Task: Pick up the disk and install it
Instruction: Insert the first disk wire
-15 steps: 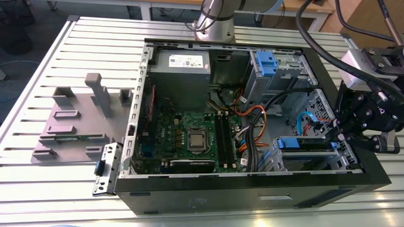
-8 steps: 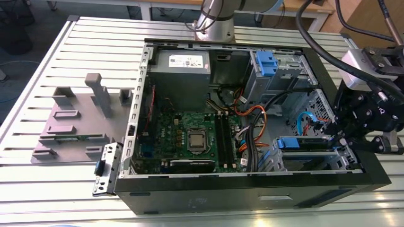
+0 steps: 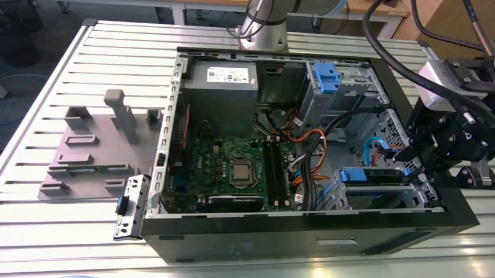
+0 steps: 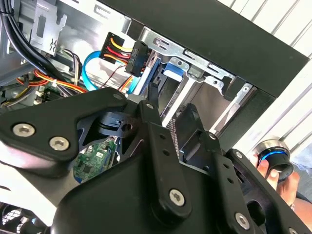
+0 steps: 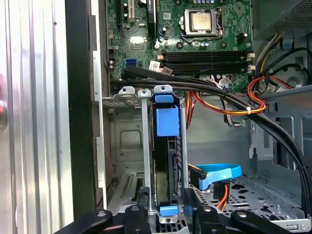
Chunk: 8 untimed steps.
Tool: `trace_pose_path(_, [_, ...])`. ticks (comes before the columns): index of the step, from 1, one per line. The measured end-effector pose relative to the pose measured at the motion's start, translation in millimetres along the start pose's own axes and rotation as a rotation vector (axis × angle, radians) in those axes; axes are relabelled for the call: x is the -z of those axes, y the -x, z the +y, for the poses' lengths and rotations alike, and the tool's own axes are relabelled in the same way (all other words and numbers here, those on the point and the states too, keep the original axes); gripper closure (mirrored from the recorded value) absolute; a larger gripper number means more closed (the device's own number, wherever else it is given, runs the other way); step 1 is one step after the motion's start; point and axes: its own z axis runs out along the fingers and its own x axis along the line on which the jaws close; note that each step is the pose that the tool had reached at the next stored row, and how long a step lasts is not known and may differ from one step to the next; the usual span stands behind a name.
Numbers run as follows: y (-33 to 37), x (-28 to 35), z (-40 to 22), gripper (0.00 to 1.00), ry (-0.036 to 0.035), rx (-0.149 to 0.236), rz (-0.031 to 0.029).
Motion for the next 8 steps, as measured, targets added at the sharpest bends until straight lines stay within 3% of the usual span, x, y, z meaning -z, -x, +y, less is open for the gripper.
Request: trace_pose_path(8, [4.8, 5.3, 0.4, 0.59, 0.0000, 0.000, -0.0002])
